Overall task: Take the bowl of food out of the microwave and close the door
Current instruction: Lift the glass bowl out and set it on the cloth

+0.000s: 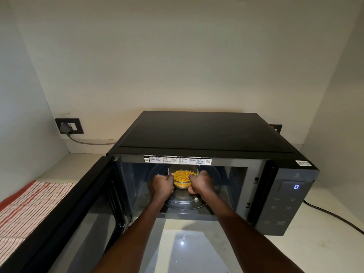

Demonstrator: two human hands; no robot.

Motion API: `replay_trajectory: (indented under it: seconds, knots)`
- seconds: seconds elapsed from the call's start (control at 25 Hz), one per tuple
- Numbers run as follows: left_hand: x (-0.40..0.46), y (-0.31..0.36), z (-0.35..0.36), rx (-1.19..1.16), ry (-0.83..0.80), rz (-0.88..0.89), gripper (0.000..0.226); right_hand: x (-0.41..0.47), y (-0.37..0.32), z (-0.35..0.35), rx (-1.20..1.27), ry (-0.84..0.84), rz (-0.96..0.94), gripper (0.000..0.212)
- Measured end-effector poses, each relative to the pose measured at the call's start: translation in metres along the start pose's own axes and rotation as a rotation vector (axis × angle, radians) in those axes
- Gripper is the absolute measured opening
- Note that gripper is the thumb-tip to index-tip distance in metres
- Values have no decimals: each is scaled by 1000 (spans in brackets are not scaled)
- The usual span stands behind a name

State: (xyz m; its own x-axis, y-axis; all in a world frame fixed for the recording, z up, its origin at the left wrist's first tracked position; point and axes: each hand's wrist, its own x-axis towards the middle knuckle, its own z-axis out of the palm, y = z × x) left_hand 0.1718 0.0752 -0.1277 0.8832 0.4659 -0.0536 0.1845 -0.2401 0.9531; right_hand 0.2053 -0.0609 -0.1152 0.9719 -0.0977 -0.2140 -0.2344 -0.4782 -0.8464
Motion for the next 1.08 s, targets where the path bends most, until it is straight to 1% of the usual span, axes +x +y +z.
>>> replay_trajectory:
  seconds: [0.32, 0.48, 0.6, 0.68, 0.84, 0.92, 1.08]
  knots:
    - [-24, 8, -8, 32, 39, -16, 37, -18, 4, -10, -119, 12, -48, 21]
    - [-42, 13, -20, -5, 44, -50, 30, -44, 10, -23, -172, -2, -107, 19]
    - [-67, 11, -28, -9, 43, -102, 29, -68, 14, -37, -239, -7, -167, 30]
    - [-90, 14, -35, -3, 40, -120, 27, -88, 14, -46, -240, -15, -197, 32]
    - [-139, 29, -54, 30, 49, -125, 32, -131, 9, -63, -208, -103, -198, 20]
    - [-162, 39, -68, 106, 73, -96, 31, -151, 2, -71, -191, -139, -223, 20]
    - [-194, 71, -101, 146, 143, -43, 34, -188, -21, -89, -195, -151, -311, 19]
